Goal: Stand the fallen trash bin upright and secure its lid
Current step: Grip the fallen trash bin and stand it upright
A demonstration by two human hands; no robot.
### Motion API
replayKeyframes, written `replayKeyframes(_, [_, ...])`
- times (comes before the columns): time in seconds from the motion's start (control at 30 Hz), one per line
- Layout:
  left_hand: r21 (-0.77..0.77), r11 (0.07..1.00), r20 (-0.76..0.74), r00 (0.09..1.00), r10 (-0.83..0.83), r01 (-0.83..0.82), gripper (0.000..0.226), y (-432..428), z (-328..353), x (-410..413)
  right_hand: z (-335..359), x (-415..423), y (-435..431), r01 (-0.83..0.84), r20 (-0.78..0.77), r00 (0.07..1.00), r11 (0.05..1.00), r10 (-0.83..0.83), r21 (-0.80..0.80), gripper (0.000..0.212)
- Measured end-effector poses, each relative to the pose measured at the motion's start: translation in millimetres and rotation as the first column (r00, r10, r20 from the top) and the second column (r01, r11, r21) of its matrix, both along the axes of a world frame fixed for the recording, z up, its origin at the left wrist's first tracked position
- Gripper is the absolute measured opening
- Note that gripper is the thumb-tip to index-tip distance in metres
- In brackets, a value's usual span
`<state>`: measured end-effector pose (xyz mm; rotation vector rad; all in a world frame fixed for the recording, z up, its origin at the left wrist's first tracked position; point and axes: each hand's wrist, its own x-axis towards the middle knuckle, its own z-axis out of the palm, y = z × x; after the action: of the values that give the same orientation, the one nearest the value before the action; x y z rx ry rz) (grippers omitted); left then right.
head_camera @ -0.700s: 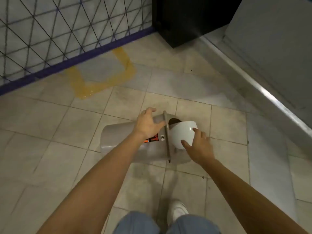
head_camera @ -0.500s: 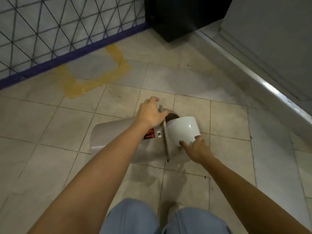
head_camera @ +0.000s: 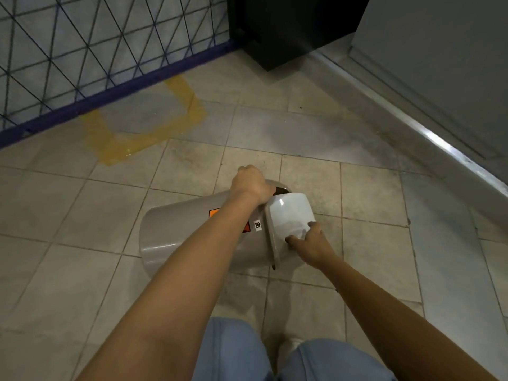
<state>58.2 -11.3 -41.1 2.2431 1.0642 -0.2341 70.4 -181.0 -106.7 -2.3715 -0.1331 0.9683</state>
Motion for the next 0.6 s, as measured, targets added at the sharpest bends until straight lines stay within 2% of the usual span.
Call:
replayKeyframes(0.03, [0.025, 1.000, -0.033, 0.999, -0.015, 0.016, 0.021, -1, 2, 2, -2, 0, 0, 0.033, -0.021, 0.999, 0.999, -0.033, 0.017, 0.081])
replayKeyframes(0.07, [0.059, 0.998, -0.058, 0.998, -0.022, 0.025, 0.018, -1, 4, 3, -4, 2, 0, 0.066, -0.041, 0.997, 0.997, -0.065, 0.034, 0.083])
replayKeyframes(0.17, [0.145, 0.989, -0.076, 0.997, -0.016, 0.027, 0.023, 0, 7, 7, -8, 5, 0, 0.128, -0.081, 0.989, 0.991, -0.125, 0.034, 0.086])
replayKeyframes(0.27, [0.121, 0.993, -0.065, 0.998, 0.013, -0.005, 0.017, 0, 11, 9, -9, 6, 1, 0.143, -0.084, 0.987, 0.989, -0.140, 0.034, 0.087])
replayKeyframes(0.37, [-0.086, 0.990, -0.037, 0.993, 0.110, -0.113, 0.011, 5, 12, 6, -8, 4, -1, 0.176, -0.089, 0.981, 0.983, -0.171, 0.047, 0.088])
replayKeyframes(0.47, [-0.323, 0.915, 0.018, 0.965, 0.260, -0.241, 0.017, 10, 15, -3, -3, 4, -2, 0.250, -0.136, 0.962, 0.965, -0.239, 0.077, 0.086])
replayKeyframes(0.53, [-0.400, 0.876, 0.058, 0.946, 0.318, -0.270, 0.019, 13, 14, -10, 4, 5, 1, 0.301, -0.169, 0.944, 0.950, -0.284, 0.086, 0.083])
replayKeyframes(0.6, [-0.433, 0.851, 0.104, 0.921, 0.375, -0.297, 0.018, 16, 15, -16, 11, 5, 6, 0.339, -0.186, 0.930, 0.936, -0.318, 0.092, 0.068])
